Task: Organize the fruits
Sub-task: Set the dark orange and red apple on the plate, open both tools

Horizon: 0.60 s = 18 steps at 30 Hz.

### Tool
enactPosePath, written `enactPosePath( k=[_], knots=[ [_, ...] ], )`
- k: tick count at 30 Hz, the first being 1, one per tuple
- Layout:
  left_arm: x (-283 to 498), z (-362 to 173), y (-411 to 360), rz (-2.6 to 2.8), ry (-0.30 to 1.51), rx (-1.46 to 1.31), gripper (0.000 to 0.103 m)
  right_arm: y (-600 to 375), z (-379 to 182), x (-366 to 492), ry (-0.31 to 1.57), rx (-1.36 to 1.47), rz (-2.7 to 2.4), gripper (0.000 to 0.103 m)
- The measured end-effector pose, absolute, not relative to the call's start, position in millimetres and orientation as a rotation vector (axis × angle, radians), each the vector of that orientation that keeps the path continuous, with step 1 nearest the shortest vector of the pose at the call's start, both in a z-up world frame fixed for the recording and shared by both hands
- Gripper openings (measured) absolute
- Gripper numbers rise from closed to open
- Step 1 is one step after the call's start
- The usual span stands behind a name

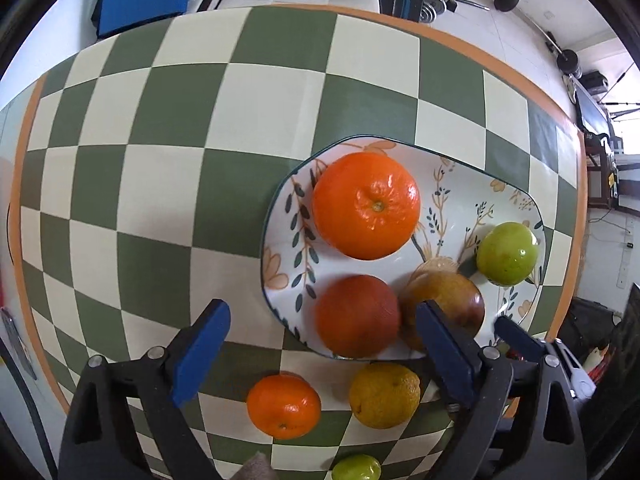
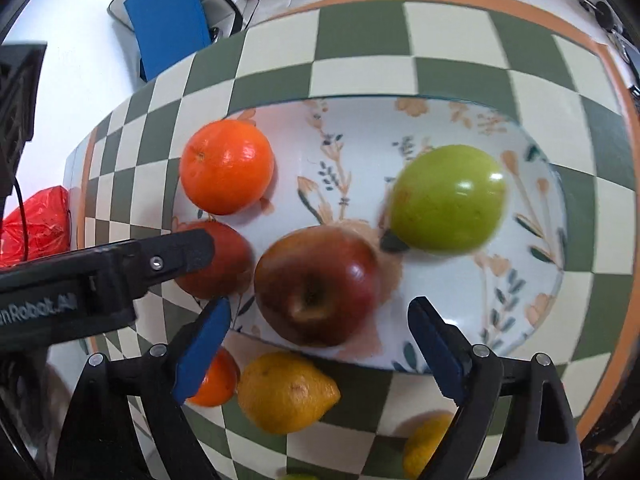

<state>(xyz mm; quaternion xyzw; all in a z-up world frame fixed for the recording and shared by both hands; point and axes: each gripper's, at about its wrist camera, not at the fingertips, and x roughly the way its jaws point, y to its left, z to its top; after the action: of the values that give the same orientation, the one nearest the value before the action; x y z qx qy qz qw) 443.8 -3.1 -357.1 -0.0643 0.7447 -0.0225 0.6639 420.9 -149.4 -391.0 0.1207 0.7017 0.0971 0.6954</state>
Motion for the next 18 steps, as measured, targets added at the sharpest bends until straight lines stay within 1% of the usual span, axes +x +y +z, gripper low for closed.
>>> enactPosePath(
  k=[4, 11, 15, 18],
  knots=[
    [434.0, -344.4, 1.4, -0.033, 1.639, -0.104, 0.095, -165.9, -372.3, 413.6, 1.529, 0.242, 0.156, 0.093],
    [404.4, -316.4, 5.6, 0.037, 1.509, -0.020, 0.095, -184.8, -346.8, 395.0, 1.477, 0.170, 0.078, 0.094],
    [386.1, -302.7, -2.3, 0.041, 1.457, -0.005, 0.095, -187.3, -332.9, 380.9, 1.443, 0.154, 0.051, 0.094],
    [370.0, -282.8, -5.7, 0.046, 1.396, 0.020, 0.095, -189.7, -315.4, 368.0, 1.405, 0.146, 0.030, 0.094]
  ],
)
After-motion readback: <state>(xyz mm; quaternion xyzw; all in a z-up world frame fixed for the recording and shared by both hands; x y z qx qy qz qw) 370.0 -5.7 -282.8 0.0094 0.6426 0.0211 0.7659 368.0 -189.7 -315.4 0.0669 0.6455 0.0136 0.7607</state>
